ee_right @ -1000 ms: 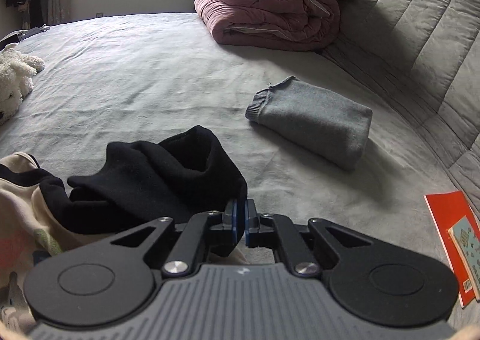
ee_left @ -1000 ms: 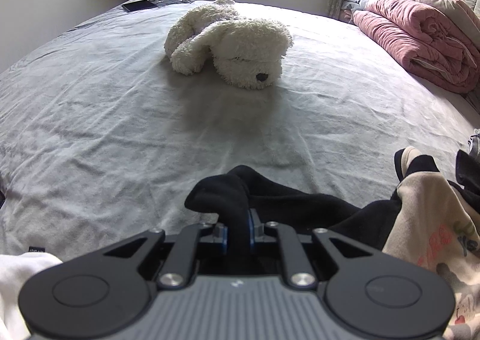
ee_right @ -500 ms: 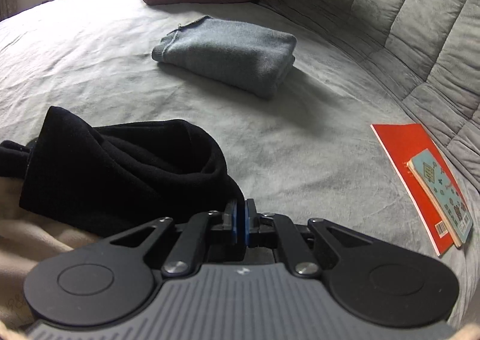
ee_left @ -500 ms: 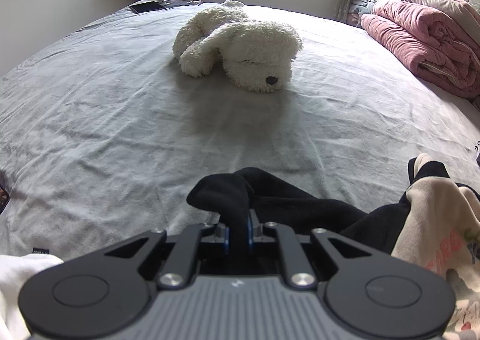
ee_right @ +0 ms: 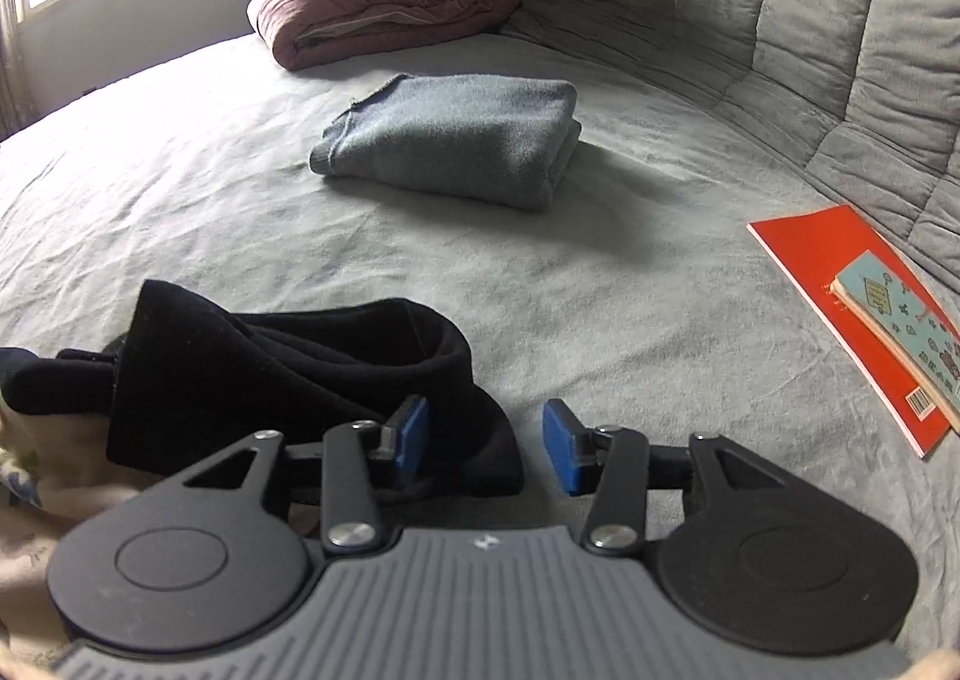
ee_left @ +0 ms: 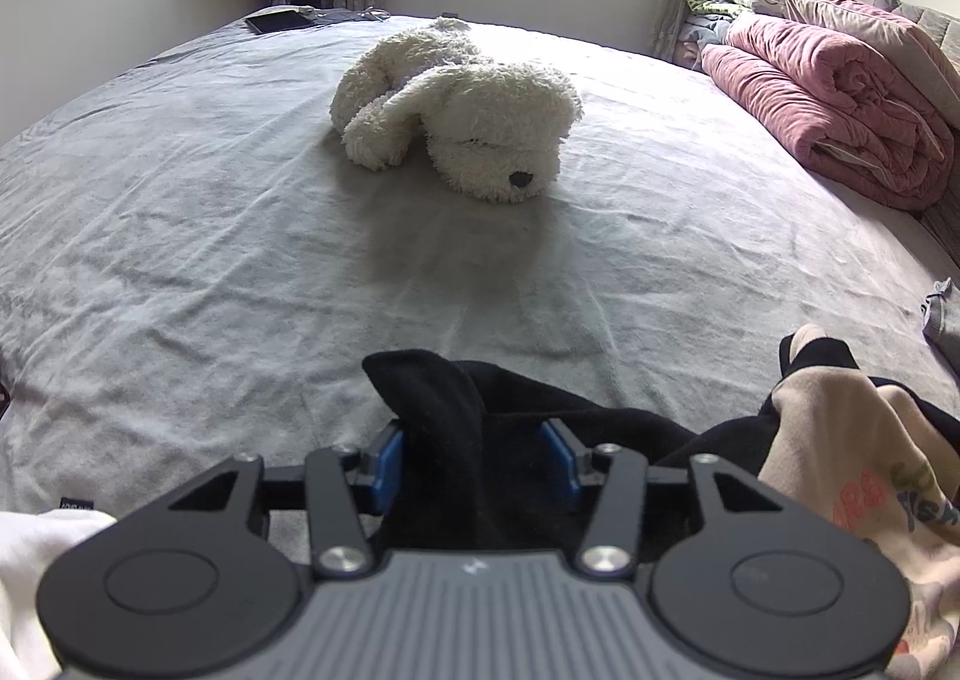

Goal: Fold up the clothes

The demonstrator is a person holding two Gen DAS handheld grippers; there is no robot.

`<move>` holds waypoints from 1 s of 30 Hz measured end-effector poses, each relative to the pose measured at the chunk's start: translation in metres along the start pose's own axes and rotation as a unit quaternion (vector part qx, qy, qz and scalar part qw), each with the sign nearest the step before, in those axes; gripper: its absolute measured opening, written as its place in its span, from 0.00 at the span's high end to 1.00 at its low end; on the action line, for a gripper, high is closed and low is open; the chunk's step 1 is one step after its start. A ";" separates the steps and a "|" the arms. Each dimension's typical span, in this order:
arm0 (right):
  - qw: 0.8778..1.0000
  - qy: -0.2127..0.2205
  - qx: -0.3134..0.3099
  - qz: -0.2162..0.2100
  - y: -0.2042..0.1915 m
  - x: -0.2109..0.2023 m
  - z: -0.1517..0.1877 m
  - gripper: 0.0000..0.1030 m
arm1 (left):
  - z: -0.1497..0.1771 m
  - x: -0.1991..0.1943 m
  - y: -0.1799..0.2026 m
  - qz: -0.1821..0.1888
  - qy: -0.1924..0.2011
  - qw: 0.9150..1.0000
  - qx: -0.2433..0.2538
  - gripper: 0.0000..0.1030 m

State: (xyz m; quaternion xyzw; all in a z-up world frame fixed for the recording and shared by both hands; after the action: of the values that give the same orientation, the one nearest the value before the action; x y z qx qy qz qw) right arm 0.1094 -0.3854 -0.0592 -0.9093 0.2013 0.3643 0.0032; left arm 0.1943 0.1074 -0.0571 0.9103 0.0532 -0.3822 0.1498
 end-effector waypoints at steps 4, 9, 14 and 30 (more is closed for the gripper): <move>0.999 0.023 -0.007 -0.034 -0.016 -0.015 -0.007 0.46 | 0.007 -0.004 0.007 0.011 0.001 1.000 0.010 0.46; 0.996 0.036 -0.022 -0.076 -0.040 -0.027 -0.010 0.45 | 0.018 -0.018 0.024 0.035 0.015 0.999 0.036 0.42; 0.989 0.043 -0.081 -0.117 -0.082 -0.041 -0.001 0.44 | 0.036 -0.034 0.038 0.069 0.014 0.996 0.051 0.41; 0.961 0.100 -0.178 -0.184 -0.155 -0.041 -0.041 0.44 | 0.004 0.013 0.054 0.090 0.030 0.988 0.124 0.41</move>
State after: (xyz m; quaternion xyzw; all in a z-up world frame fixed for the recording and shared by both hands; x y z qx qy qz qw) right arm 0.1669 -0.2341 -0.0236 -0.9483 -0.0380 0.2943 -0.1126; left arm 0.2121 0.0547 -0.0571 0.9338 -0.0722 -0.3437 0.0682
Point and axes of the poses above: each gripper's, at about its wrist camera, not at the fingertips, and x roughly the way its jaws point, y to its right, z to its underside, the point moved 10 cm from there along x, roughly the way its jaws point, and after that the axes turned 11 degrees about -x, right-handed, at the moved point
